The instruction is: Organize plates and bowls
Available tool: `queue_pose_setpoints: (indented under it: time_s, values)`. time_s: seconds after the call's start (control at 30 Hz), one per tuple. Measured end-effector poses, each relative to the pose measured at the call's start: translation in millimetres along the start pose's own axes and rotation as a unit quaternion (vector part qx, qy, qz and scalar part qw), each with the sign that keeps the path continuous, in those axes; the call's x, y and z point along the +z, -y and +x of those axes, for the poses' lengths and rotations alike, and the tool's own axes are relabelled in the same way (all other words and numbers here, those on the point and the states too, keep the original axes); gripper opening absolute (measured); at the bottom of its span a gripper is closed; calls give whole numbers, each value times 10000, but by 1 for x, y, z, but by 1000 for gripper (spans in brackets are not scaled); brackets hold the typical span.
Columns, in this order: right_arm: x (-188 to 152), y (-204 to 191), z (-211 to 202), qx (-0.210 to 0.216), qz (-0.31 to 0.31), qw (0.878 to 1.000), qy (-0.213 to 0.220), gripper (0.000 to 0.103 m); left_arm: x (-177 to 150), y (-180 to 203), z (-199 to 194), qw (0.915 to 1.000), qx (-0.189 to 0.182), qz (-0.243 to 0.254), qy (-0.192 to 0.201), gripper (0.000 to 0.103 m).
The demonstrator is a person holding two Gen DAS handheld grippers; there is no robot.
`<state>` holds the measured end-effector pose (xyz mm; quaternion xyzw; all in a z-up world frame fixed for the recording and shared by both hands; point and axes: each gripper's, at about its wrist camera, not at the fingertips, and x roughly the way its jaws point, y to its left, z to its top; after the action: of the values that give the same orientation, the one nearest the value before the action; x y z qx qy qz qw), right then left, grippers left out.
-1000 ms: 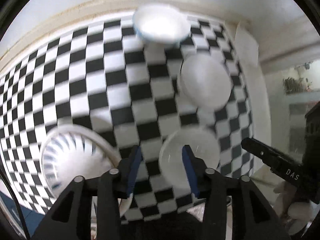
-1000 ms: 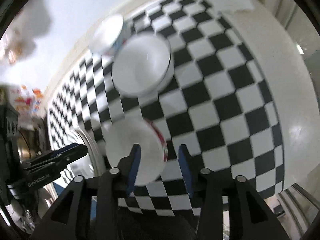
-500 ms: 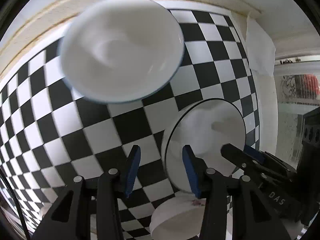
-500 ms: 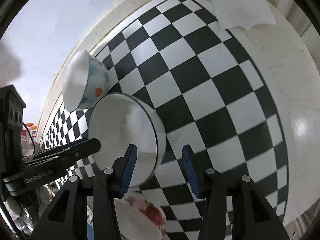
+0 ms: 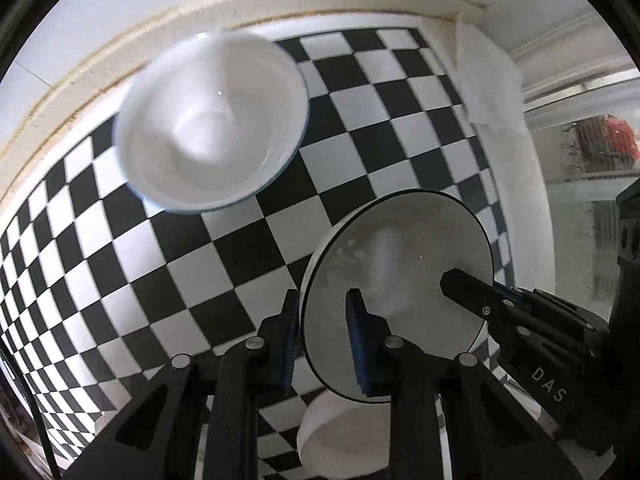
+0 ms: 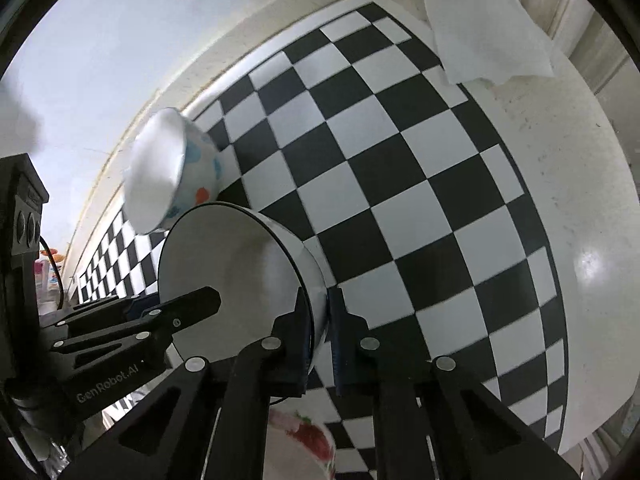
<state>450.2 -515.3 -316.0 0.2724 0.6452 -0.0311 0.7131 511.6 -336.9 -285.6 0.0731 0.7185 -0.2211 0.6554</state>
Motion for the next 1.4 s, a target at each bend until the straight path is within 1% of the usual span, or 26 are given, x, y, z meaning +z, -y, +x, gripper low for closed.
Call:
queue_pose_setpoints:
  time_s: [0.17,0.3,0.37,0.43,0.53,0.6,0.77,1.0,1.2,1.3,1.33,1.4]
  values:
    - [-22,-12,-35,103,-146,9997,166,10,-25,4,-38,9997,-125,114,152,20]
    - [-49,-21,-57,156,-240,9993,223,10,-47,10,-56,9994,-121,203,241,20]
    - [-63,-23,-63,146,-286,9993,192,10,-60,9,-58,9994,-118,241,222,20]
    - [-77,-24,-64,126,-297,9994,143,10,-75,8,-54,9995,-115,244,149,20]
    - [-99,-25,-55,129,-251,9996,-25,10,-90,7,-46,9997,-83,249,21,20]
    - [-109,-18,-53,108,-234,9996,-97,10,-99,6,-39,9996,-16,278,-51,20]
    - [-129,-15,-33,-4,-196,9994,-279,10,-108,8,-17,9988,187,362,-260,20]
    - [-138,-11,-12,-142,-161,9986,-492,10,-112,15,6,9955,574,588,-480,20]
    - [-142,-15,-4,-271,-169,9979,-567,11,-110,25,18,9907,925,842,-527,20]
    - [-139,-15,-4,-276,-101,9973,-671,12,-110,28,22,9895,998,883,-564,20]
    - [-137,-15,-3,-250,-78,9971,-721,14,-110,28,24,9892,1003,893,-579,20]
    - [-134,-14,-3,-227,-17,9968,-766,14,-111,27,26,9895,979,883,-598,20]
